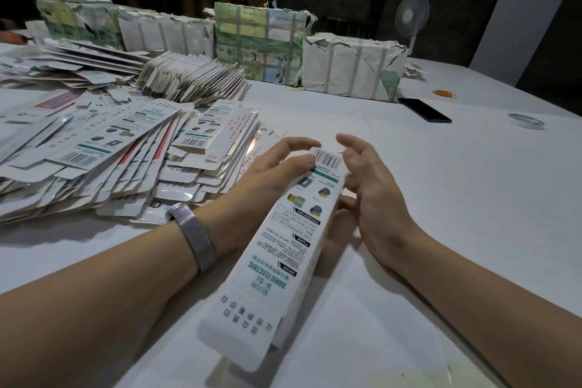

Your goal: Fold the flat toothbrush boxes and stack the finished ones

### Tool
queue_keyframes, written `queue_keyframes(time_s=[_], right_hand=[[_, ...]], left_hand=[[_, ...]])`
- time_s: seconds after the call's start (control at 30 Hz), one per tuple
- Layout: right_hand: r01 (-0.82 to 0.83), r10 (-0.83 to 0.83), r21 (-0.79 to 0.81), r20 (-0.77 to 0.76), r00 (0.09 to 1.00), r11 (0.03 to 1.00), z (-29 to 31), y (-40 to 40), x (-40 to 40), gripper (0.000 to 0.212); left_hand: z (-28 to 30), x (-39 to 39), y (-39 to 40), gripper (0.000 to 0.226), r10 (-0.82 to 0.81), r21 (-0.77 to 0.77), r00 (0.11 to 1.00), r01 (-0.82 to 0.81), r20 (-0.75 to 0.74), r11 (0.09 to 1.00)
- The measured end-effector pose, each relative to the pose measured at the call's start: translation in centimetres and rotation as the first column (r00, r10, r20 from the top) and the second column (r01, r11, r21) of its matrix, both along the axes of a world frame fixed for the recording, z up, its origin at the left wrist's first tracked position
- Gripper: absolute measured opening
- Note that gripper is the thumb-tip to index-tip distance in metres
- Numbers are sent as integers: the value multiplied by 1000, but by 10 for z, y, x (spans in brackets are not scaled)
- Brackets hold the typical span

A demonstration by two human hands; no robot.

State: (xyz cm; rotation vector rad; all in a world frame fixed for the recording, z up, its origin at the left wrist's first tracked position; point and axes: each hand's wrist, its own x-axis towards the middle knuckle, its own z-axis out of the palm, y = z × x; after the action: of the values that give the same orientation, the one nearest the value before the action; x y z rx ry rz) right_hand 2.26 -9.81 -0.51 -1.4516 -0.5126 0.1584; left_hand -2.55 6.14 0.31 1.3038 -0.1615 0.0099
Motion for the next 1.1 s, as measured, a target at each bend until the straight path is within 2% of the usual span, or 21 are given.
queue_keyframes(time_s=[0.27,0.4,0.73,1.1], right_hand=[[2,-1,-5,45,999,1000,-3,-2,1,25],[-9,8,24,45,999,1000,-3,-4,2,17],[-29,28,17,59,998,999,-2,-4,1,22],[4,-7,45,60,998,999,-4,-4,2,22]], left_hand=[[-1,-3,-3,14,48,-62,999,-48,-5,997],[-1,-2,-3,19,46,-66,999,-46,5,997],[-3,-2,-5,36,55,-135,998,-52,18,989],[-4,1,-5,24,52,-139,998,-48,21,989]])
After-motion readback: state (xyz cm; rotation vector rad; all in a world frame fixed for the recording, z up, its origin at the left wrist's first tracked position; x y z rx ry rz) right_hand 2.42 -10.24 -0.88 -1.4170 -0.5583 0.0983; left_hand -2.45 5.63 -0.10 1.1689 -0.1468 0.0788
